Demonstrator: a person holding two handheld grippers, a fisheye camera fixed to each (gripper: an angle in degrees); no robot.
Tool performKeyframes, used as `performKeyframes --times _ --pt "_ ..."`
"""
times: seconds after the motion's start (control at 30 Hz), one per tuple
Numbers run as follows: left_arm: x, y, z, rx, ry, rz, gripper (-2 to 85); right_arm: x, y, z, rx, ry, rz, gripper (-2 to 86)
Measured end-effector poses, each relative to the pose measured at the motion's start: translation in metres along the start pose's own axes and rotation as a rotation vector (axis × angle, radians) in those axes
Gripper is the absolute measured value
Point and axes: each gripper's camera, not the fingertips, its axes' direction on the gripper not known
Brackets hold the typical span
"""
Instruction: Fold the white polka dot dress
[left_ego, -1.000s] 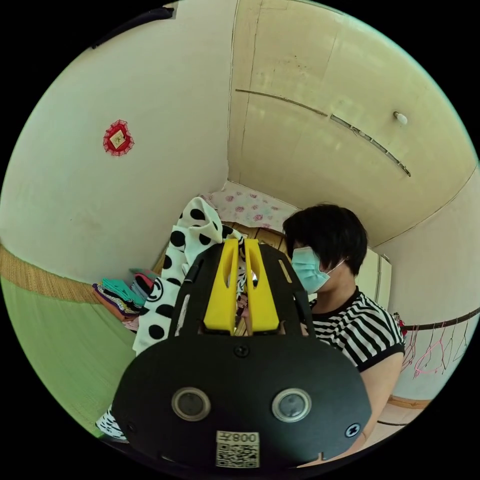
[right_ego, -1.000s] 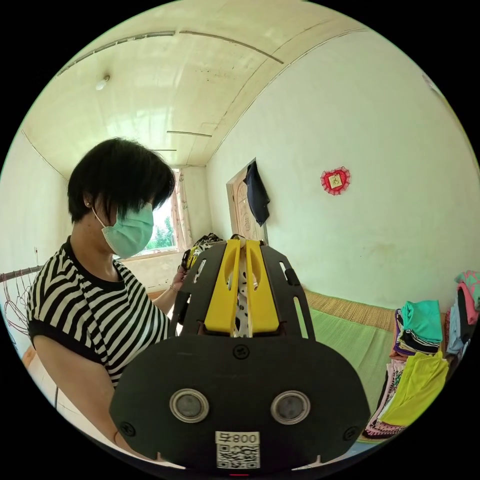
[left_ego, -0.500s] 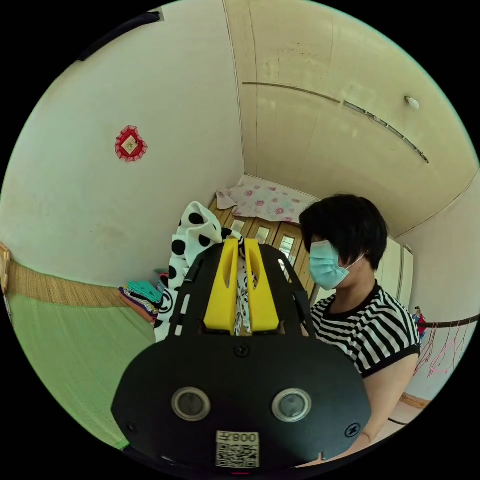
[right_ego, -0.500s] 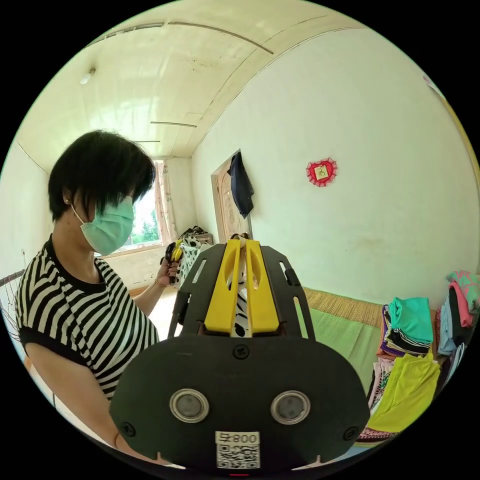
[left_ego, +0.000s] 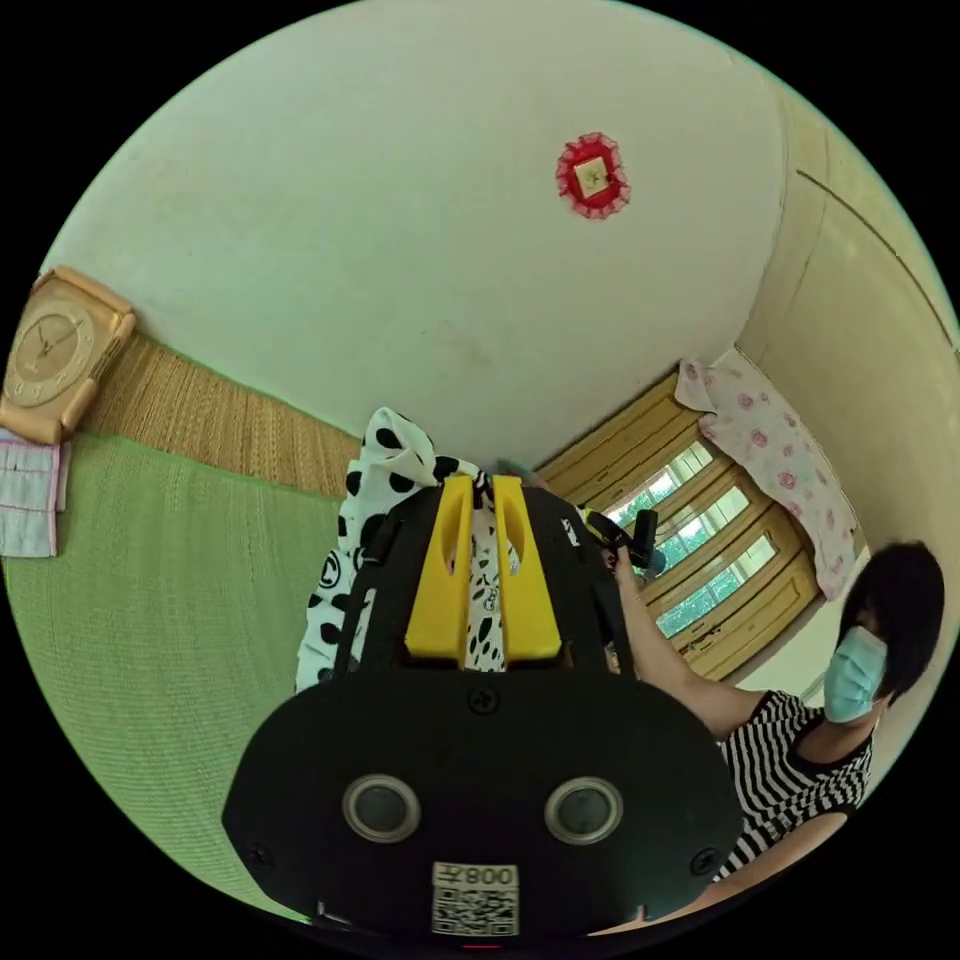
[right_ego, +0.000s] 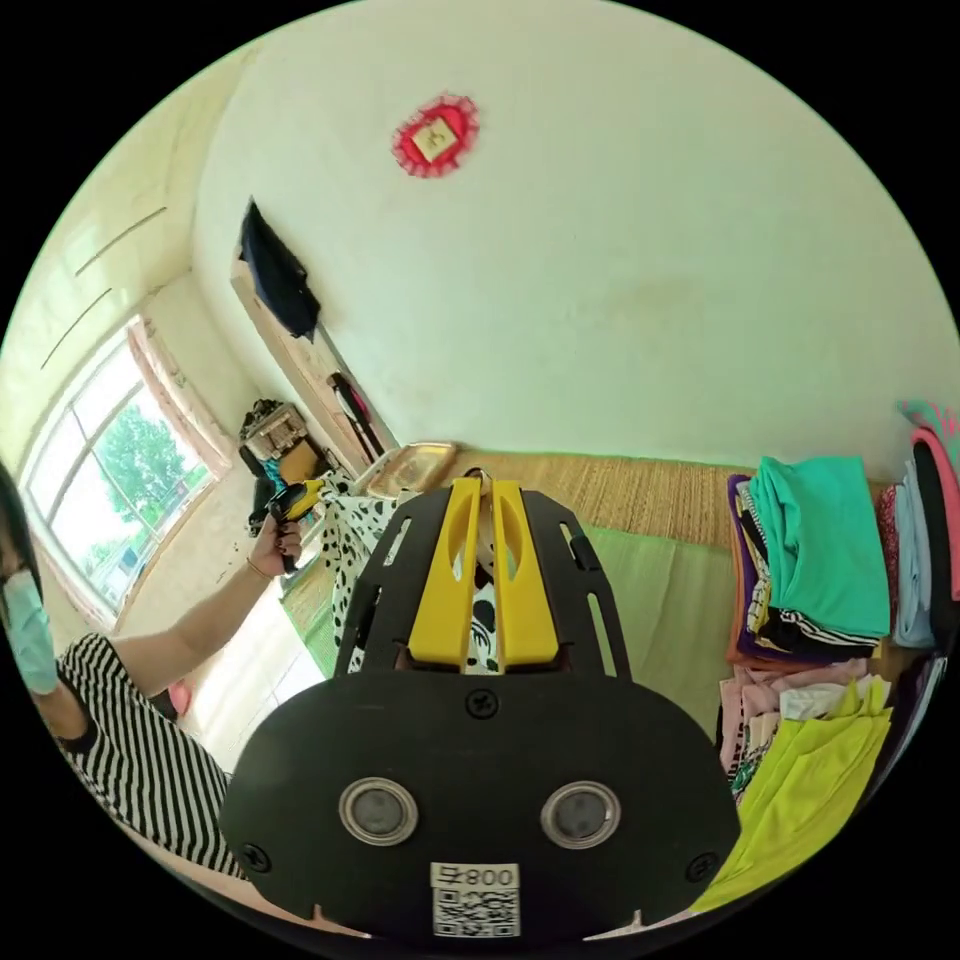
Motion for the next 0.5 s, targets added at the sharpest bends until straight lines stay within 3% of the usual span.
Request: performKeyframes --times 0.2,0.37,0.5 --pt "-0.157 0.042 0.081 -0.119 -0.114 -0.259 6.9 0.131 0.03 0.19 -0.312 0.081 0.296 1.3" --pt "-0.228 0.12 0.096 -0.202 -0.111 -0.36 6.9 0.199 0.115 0.257 -0.354 -0.003 0.451 2.3" --pt "-0.25 0.206 0.08 -0.254 -0.121 -0.45 7.1 0.187 0.199 0.268 -0.389 -0.061 0.417 3.6"
